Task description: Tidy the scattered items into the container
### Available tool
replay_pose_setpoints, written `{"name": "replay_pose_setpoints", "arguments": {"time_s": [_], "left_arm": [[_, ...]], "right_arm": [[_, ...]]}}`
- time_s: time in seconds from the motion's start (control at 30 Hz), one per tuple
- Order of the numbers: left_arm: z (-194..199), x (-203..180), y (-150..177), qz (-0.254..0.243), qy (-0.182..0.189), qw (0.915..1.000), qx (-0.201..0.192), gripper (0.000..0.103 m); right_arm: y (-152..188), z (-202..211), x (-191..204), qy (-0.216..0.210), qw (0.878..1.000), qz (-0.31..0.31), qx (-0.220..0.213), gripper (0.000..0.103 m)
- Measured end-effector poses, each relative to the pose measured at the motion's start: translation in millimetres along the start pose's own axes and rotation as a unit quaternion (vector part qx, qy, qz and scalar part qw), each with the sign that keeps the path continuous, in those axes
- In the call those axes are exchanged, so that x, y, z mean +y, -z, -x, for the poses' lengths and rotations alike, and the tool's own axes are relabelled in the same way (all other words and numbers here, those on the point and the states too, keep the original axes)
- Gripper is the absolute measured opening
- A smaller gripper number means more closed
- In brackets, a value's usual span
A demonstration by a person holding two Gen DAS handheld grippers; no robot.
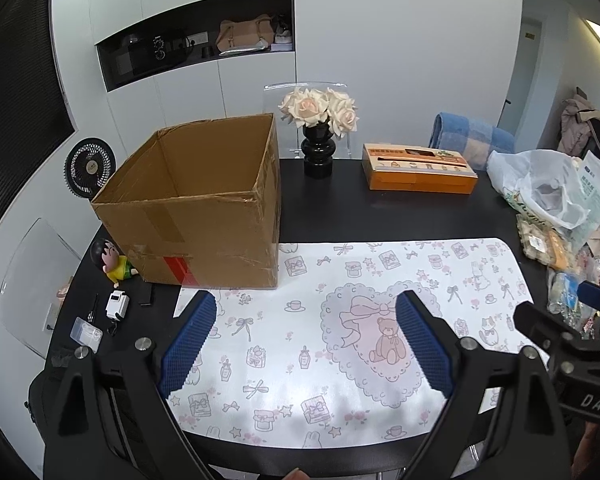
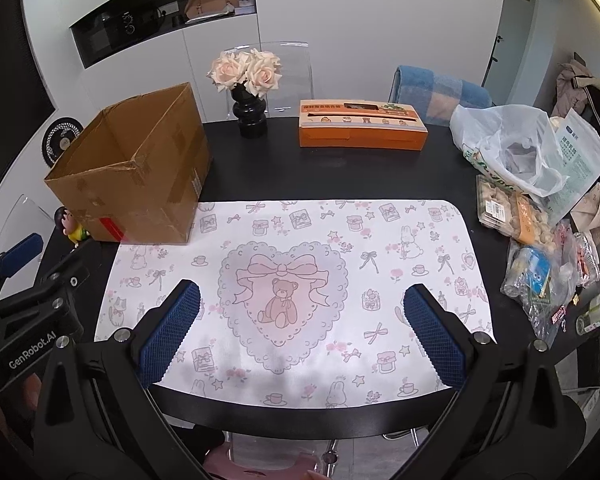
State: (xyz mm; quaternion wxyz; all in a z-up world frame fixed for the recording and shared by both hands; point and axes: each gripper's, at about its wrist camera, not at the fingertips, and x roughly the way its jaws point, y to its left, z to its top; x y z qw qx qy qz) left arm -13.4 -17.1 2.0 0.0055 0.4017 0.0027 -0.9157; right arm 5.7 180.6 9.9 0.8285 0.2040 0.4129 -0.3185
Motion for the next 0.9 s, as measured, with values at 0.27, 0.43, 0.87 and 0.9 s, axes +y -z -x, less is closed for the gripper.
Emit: {"name": "replay_pose_setpoints", "arguments": {"time_s": [0.27, 0.43, 0.87, 0.9], "left_arm": [[-0.9, -9.8, -1.6, -0.013, -0.006, 0.9999, -0.004, 0.091], [-2.4, -15.1, -1.2, -0.022, -0.017, 0.9996, 0.001, 0.091], [-4.1, -13.4, 3.1, -0.005, 0.028, 0.9996, 0.003, 0.091], [-4.2, -12.9, 3.3, -0.004, 0.033, 0.9995, 0.003, 0.091]], "right_arm": [[-0.9, -6.8, -5.2, 0.007, 1.000, -0.003, 0.003, 0.103], [-0.3, -7.7, -9.0, 0.012, 1.000, -0.005, 0.002, 0.103], [0.9, -7.9, -27.5, 0.011, 1.000, 0.002, 0.002, 0.103], [1.1, -8.0, -27.6, 0.011, 1.000, 0.002, 0.002, 0.103]]}}
